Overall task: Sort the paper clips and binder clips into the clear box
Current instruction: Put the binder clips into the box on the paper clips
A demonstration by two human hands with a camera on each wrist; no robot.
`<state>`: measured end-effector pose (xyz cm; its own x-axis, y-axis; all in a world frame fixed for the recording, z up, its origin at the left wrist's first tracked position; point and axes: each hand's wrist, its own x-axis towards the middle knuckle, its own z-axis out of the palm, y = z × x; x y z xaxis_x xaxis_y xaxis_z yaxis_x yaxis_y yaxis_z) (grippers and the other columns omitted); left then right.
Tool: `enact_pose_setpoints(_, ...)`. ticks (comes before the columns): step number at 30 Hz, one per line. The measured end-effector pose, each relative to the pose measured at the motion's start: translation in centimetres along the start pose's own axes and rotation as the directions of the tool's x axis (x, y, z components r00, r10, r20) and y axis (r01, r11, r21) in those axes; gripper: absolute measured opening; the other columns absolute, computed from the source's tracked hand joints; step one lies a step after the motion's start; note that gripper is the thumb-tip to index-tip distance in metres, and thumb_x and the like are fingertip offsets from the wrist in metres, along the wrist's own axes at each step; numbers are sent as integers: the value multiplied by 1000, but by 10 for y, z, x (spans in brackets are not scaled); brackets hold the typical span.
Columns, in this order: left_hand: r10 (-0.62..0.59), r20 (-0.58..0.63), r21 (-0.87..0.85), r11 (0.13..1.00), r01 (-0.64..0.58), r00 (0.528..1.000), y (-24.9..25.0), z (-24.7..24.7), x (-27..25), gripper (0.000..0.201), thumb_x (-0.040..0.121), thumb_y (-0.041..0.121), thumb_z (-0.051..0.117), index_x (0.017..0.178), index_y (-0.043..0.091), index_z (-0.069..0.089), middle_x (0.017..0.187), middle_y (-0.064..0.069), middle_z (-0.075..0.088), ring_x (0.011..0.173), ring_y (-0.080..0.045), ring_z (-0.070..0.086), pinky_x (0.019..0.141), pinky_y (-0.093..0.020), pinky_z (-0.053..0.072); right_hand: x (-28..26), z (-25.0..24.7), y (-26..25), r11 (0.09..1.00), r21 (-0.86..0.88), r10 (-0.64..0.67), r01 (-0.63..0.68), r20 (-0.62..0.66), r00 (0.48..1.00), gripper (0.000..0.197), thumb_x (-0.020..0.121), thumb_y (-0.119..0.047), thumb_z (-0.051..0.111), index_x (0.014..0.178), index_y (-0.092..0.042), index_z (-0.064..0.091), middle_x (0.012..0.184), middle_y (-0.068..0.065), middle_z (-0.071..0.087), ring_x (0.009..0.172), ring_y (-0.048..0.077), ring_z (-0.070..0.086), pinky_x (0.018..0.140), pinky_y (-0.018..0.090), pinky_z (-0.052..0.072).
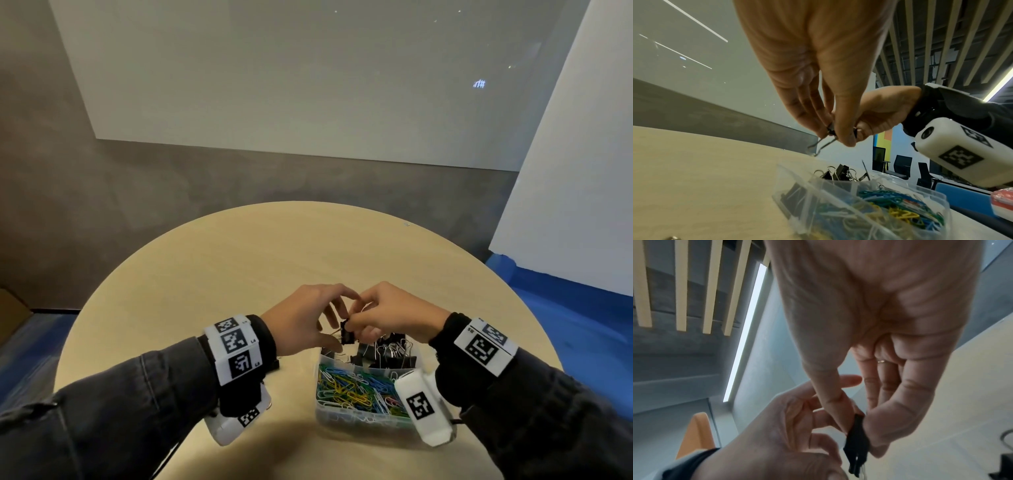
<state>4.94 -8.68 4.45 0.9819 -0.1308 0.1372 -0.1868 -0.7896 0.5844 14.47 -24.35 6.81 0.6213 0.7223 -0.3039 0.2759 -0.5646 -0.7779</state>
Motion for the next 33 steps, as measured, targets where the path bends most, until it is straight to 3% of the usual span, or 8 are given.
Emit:
enact_pose_setpoints(3,-106,126,215,973,78,986,-4,3,3,68,76,40,76,134,20,45,123,2,55,106,-14,54,83,-20,43,3,-6,4,986,-154,39,-58,-125,991,4,80,-11,69,83,-9,66,64,6,69,49,10,60,57,21,48)
enact_pose_setpoints(7,-219,282,556,831,27,934,-6,11,1,68,81,62,57,134,21,47,135,2,49,120,-23,39,95,-40,37,4,-5,7,955,-279,54,-99,-165,985,12,76,-14,72,77,-12,60,59,1,66,50,8,63,56,19,49)
enact_pose_setpoints(10,-244,307,589,808,18,920,-6,15,2,71,82,63,55,137,20,45,137,2,50,120,-25,35,95,-42,35,9,-1,6,938,-326,59,-115,-179,982,20,74,-15,73,69,-14,54,58,0,63,53,10,65,58,22,50)
enact_pose_setpoints(15,-239,343,591,806,-11,908,-3,16,3,58,85,58,55,129,20,53,129,0,55,115,-25,38,89,-40,35,16,8,2,907,-406,99,-115,-60,993,19,73,-14,76,76,-12,58,75,7,67,91,26,72,81,36,56)
enact_pose_setpoints(20,-224,358,565,825,-20,907,-3,16,6,55,85,54,59,128,20,54,129,-1,55,116,-26,40,87,-39,36,23,19,4,925,-357,159,-127,61,985,16,81,-15,74,87,-10,61,90,13,75,79,22,74,92,39,55)
enact_pose_setpoints(24,-162,307,534,845,-29,938,-3,8,4,45,89,49,57,125,23,57,128,-1,56,117,-23,43,91,-39,39,24,15,3,901,-421,145,-103,69,987,9,82,-15,73,77,-9,70,79,8,74,54,5,65,78,25,56)
enact_pose_setpoints(28,-108,199,402,915,20,974,-6,-18,-8,36,92,44,55,122,26,57,124,4,56,110,-15,49,93,-35,43,20,10,3,817,-574,126,-61,73,989,18,84,-16,71,100,-8,76,98,8,75,62,5,60,65,17,51)
enact_pose_setpoints(33,-257,237,374,914,157,937,-21,-55,-38,34,90,35,62,122,26,57,115,11,58,98,-8,57,84,-22,47,10,12,1,775,-632,-14,-11,-34,999,18,87,-14,65,99,-6,75,95,7,74,64,9,57,52,15,42)
